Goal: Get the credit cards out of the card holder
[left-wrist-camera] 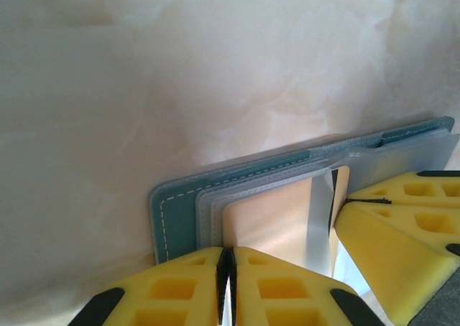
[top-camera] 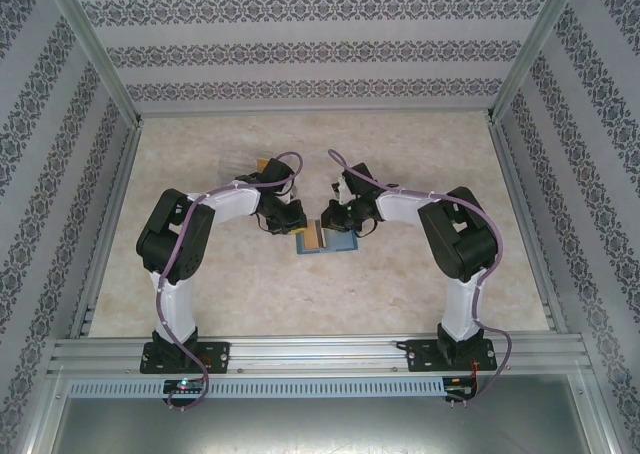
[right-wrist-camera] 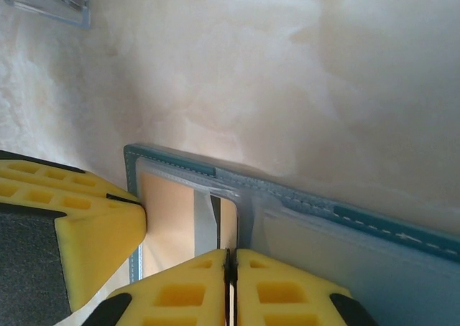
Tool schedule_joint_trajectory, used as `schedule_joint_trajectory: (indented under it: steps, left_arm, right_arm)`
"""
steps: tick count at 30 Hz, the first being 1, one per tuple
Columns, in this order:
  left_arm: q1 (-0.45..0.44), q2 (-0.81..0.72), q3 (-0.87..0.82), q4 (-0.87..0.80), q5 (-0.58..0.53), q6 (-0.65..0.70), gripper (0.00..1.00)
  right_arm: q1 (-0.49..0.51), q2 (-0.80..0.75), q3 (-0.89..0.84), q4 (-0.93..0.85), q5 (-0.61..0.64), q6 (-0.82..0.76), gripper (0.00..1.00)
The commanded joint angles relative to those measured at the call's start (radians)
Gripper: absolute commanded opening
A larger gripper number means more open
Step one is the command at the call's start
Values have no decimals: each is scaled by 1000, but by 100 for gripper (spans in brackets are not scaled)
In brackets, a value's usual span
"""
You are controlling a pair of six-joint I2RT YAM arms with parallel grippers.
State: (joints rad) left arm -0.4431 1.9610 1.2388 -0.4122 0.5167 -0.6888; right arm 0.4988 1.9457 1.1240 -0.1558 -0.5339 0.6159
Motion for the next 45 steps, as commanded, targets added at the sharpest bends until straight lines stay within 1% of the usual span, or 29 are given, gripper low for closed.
schedule_joint_trajectory:
  steps: [1,2,3,6,8,15,18,21,22,23,25,27,29,34,41,45]
  left_arm:
    - [-19,62,-20,5,29,-6,14]
    - [-17,59,-17,-2,22,-2,14]
    - [-16,55,-16,-9,13,0,15]
    - [-10,33,-9,-27,-12,4,24]
    - [-6,18,-3,-31,-20,3,28]
    - [-6,-7,29,-27,-8,6,30]
    - [-5,-20,33,-26,6,4,29]
    - [-5,-44,27,-26,9,-2,27]
    - [-5,-57,19,-25,6,-5,26]
    - [-6,-67,10,-25,3,-10,25]
    - [-9,-80,-10,-20,2,-22,23]
    - [-16,-86,-28,-19,3,-35,22]
    - [-23,-92,-42,-19,2,-38,22]
    - [-32,-82,-53,-18,4,-41,20]
    - [-40,-47,-42,-8,17,-43,18]
    - [-41,-30,-42,-4,22,-43,16]
  right_arm:
    - [54,-3,27,-8,-28,-34,4]
    - [52,-11,22,-5,-21,-32,1]
    - [50,-22,16,-1,-10,-30,0]
    - [38,-68,-19,23,15,-27,0]
    - [27,-101,-39,28,35,-31,0]
    - [0,-145,-85,37,56,-30,0]
    - [0,-141,-92,42,37,-15,0]
    - [2,-142,-100,42,16,12,0]
    - [5,-148,-107,40,15,24,2]
    - [10,-156,-116,37,18,37,8]
    - [22,-174,-135,34,29,67,17]
    - [38,-192,-152,27,42,94,21]
    - [56,-203,-168,27,50,117,23]
    - [86,-212,-191,29,90,164,24]
    - [68,-171,-182,22,128,183,23]
    - [64,-152,-171,28,122,180,23]
